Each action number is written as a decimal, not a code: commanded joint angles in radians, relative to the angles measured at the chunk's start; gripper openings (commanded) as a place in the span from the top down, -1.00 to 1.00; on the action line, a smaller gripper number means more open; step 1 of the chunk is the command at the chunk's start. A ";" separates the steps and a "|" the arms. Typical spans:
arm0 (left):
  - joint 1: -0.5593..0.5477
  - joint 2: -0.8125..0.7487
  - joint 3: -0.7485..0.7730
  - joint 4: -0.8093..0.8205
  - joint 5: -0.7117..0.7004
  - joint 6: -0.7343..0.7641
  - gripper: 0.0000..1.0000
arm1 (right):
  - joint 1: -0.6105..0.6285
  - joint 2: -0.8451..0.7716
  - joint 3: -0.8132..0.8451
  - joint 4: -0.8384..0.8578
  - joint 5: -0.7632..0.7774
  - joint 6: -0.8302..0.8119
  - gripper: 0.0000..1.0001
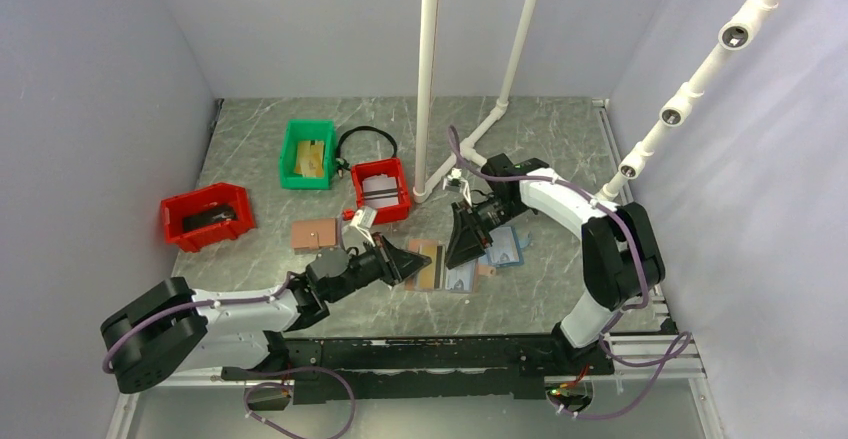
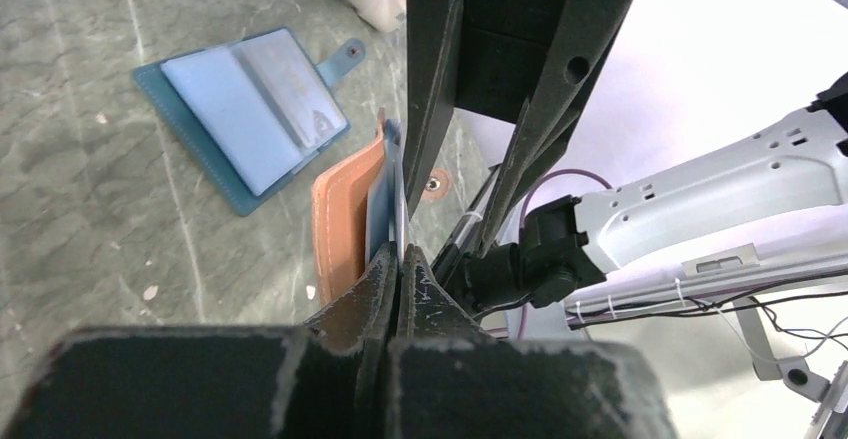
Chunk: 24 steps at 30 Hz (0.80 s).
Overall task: Take the credit cards out of the card holder
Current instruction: Remove the credit card from the card holder.
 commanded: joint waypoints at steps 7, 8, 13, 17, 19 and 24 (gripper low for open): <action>-0.050 0.013 0.094 0.157 -0.026 0.055 1.00 | -0.040 -0.078 -0.026 0.092 -0.070 0.076 0.21; -0.056 0.017 0.098 0.165 -0.033 0.057 1.00 | -0.042 -0.093 -0.034 0.113 -0.072 0.097 0.20; -0.075 0.076 0.127 0.241 -0.039 0.069 1.00 | -0.044 -0.112 -0.040 0.124 -0.103 0.111 0.21; -0.083 0.118 0.144 0.314 -0.060 0.081 1.00 | -0.050 -0.104 -0.039 0.113 -0.122 0.107 0.24; -0.088 0.123 0.155 0.315 -0.079 0.089 1.00 | -0.054 -0.103 -0.037 0.099 -0.135 0.095 0.25; -0.101 0.104 0.151 0.321 -0.138 0.110 1.00 | -0.066 -0.114 -0.054 0.167 -0.105 0.173 0.25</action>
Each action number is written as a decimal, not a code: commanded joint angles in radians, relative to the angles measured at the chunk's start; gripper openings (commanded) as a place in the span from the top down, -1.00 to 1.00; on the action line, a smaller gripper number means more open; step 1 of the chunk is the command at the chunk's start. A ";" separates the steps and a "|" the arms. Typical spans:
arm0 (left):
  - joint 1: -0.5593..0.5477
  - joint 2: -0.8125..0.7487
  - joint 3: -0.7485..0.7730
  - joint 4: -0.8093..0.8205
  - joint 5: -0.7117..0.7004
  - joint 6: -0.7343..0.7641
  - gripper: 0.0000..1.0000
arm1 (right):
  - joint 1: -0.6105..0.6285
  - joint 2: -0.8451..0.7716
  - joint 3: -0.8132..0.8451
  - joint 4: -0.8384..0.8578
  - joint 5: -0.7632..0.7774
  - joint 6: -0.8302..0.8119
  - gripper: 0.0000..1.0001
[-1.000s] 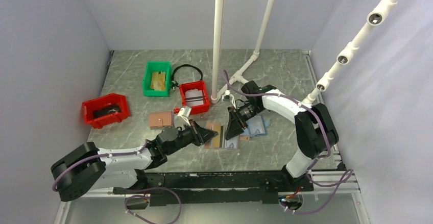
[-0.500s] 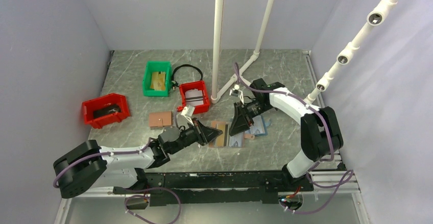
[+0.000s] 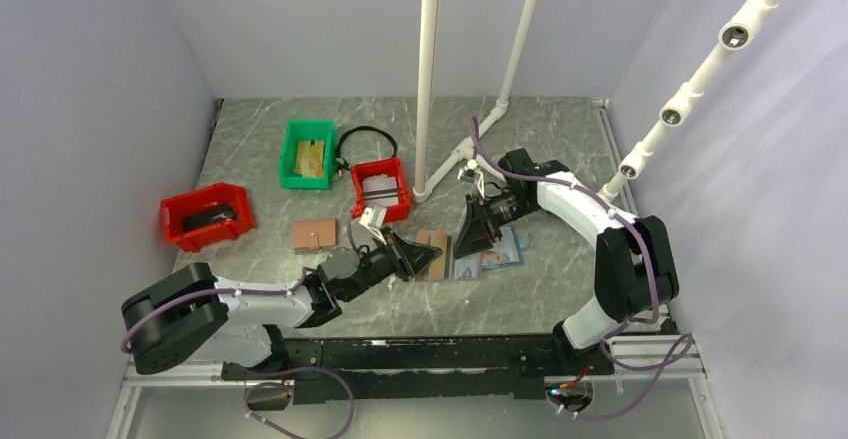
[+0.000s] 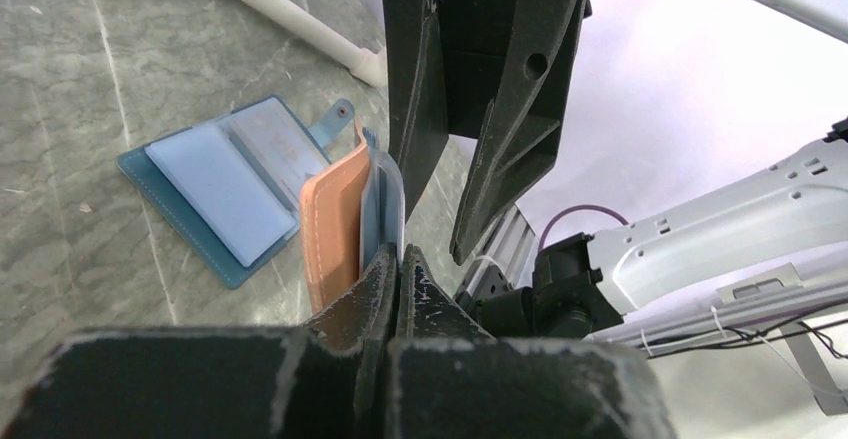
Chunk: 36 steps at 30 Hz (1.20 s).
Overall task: Take the credit cards out of the card holder
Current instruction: Remove the credit card from the card holder.
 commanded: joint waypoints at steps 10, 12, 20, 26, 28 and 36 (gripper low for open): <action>-0.046 -0.054 0.090 0.158 -0.108 0.032 1.00 | 0.013 -0.048 -0.053 0.214 -0.072 0.168 0.18; -0.046 -0.035 0.097 0.183 -0.104 0.028 1.00 | 0.014 -0.044 -0.052 0.211 -0.080 0.166 0.18; -0.048 0.026 0.108 0.249 -0.104 0.010 1.00 | 0.012 -0.027 -0.026 0.121 -0.153 0.075 0.24; -0.051 0.037 0.092 0.249 -0.121 -0.004 1.00 | -0.009 -0.018 -0.016 0.073 -0.184 0.028 0.51; -0.051 0.037 0.085 0.247 -0.128 -0.007 1.00 | -0.022 -0.019 -0.018 0.076 -0.186 0.037 0.69; -0.053 0.020 0.048 0.206 -0.135 -0.032 1.00 | -0.072 -0.026 -0.047 0.155 -0.144 0.121 1.00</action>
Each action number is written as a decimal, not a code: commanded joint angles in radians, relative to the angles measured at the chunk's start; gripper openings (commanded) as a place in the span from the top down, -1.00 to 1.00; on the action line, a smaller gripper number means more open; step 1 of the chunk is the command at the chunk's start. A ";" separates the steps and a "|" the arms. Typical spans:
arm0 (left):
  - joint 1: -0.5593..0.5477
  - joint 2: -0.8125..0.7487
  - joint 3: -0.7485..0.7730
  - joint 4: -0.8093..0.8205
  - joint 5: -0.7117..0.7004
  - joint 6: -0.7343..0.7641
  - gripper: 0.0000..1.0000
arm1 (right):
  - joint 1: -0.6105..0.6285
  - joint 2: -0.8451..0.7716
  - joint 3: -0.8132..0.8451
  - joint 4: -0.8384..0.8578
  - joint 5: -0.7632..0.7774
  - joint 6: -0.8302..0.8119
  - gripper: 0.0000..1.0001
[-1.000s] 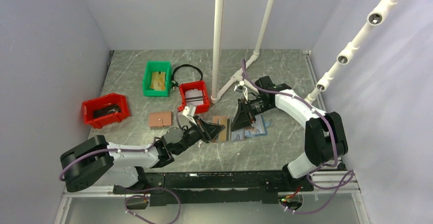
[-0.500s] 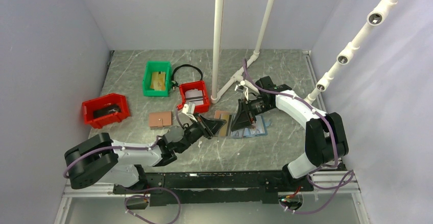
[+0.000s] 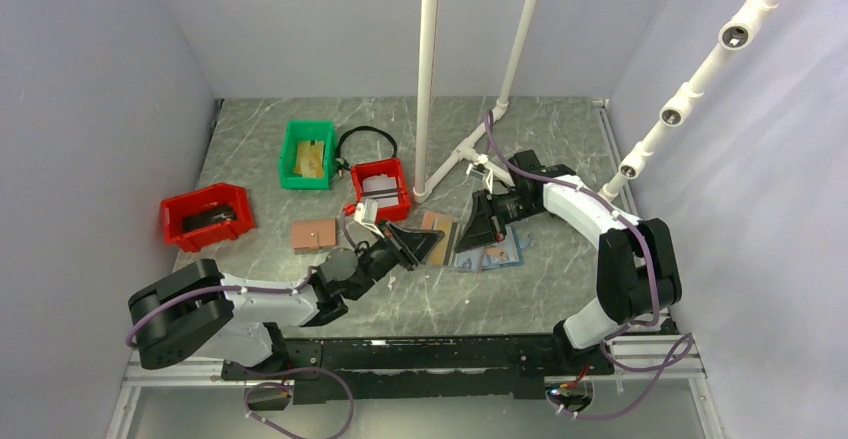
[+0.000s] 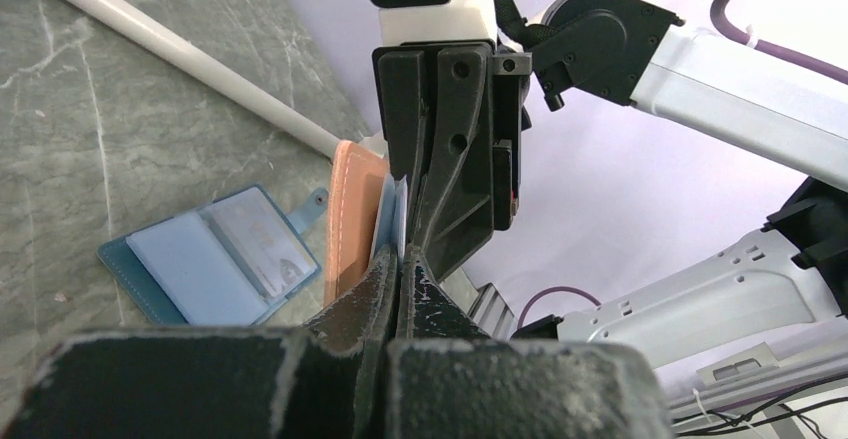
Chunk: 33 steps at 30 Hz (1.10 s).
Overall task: Take the credit cards out of the card holder
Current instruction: Remove the credit card from the card holder.
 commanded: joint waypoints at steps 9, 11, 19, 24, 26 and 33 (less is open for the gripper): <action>-0.016 -0.084 -0.090 -0.091 0.035 -0.137 1.00 | 0.001 -0.039 -0.036 0.193 0.097 0.114 1.00; -0.016 -0.123 -0.127 -0.181 0.010 -0.155 1.00 | 0.029 -0.051 -0.029 0.170 0.147 0.063 0.94; -0.016 -0.257 -0.280 -0.369 -0.096 -0.190 0.99 | 0.199 -0.300 -0.164 0.485 0.433 0.186 0.21; -0.014 -0.354 -0.302 -0.535 -0.145 -0.210 0.91 | 0.214 -0.271 -0.299 0.694 0.290 0.286 -0.26; -0.013 -0.394 -0.303 -0.609 -0.161 -0.231 0.86 | 0.216 -0.222 -0.317 0.744 0.282 0.352 -0.25; -0.010 -0.460 -0.306 -0.750 -0.155 -0.314 0.74 | 0.267 -0.192 -0.389 0.997 0.458 0.684 -0.22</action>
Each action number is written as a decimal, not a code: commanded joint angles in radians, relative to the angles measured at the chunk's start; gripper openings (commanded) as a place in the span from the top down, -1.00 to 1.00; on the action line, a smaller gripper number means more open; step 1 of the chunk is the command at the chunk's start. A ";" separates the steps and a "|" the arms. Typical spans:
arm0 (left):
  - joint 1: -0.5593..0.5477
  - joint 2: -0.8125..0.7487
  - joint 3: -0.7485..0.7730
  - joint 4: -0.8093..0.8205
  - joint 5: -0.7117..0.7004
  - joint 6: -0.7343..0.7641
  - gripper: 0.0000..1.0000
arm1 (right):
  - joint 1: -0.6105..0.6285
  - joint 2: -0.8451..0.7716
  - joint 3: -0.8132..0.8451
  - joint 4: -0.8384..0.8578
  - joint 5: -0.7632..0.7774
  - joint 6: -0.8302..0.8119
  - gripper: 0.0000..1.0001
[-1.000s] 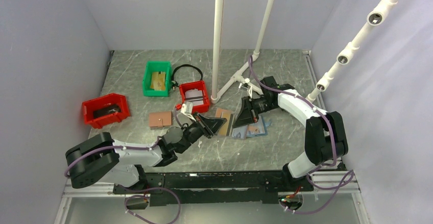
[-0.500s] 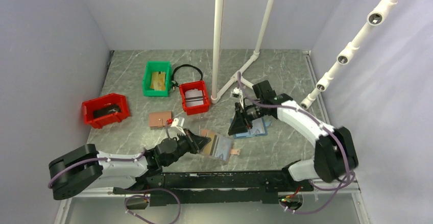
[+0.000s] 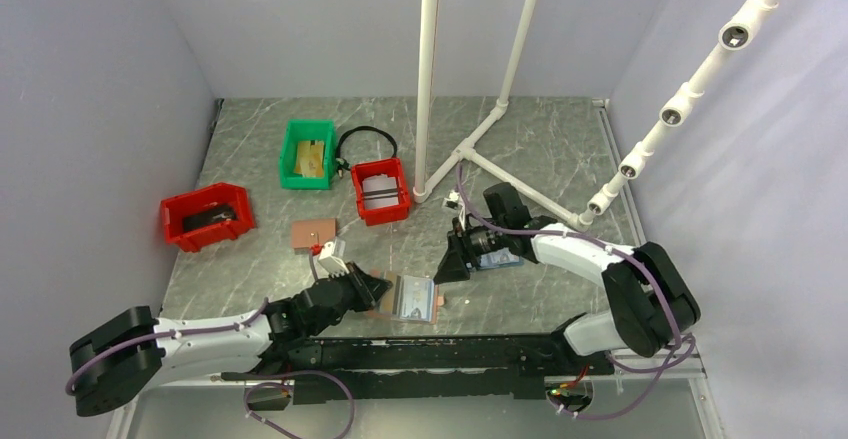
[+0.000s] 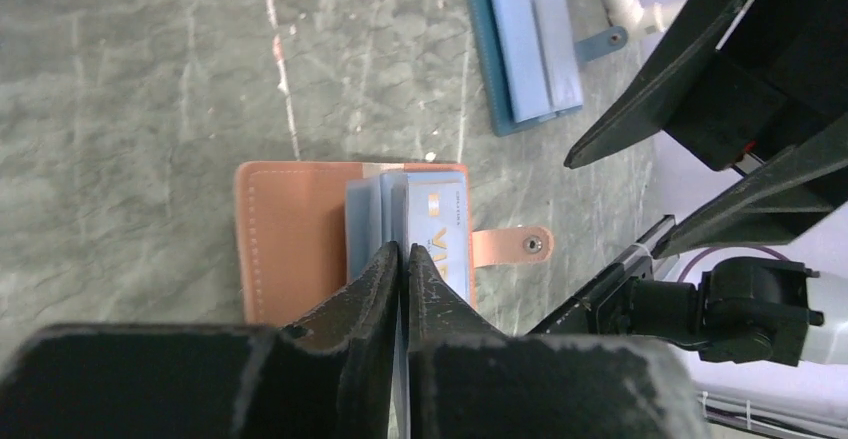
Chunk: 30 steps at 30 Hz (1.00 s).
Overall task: Take the credit cards out of the card holder
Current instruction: Remove the credit card from the card holder.
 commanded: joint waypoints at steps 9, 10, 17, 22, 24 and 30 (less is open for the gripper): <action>0.007 -0.033 0.094 -0.339 0.044 -0.118 0.37 | 0.100 0.060 -0.108 0.576 0.124 0.567 -0.25; 0.009 -0.034 0.106 -0.376 0.051 -0.123 0.35 | 0.101 0.066 -0.113 0.593 0.118 0.585 -0.24; 0.021 -0.052 0.152 -0.479 0.116 -0.148 0.27 | 0.161 0.131 -0.127 0.690 0.073 0.674 -0.22; 0.022 -0.068 0.180 -0.552 0.141 -0.163 0.31 | 0.185 0.150 -0.114 0.635 0.109 0.656 -0.19; 0.023 -0.066 0.181 -0.538 0.156 -0.162 0.35 | 0.189 0.159 -0.107 0.612 0.120 0.648 -0.17; 0.028 -0.010 0.192 -0.477 0.195 -0.155 0.81 | 0.201 0.166 -0.105 0.607 0.120 0.645 -0.14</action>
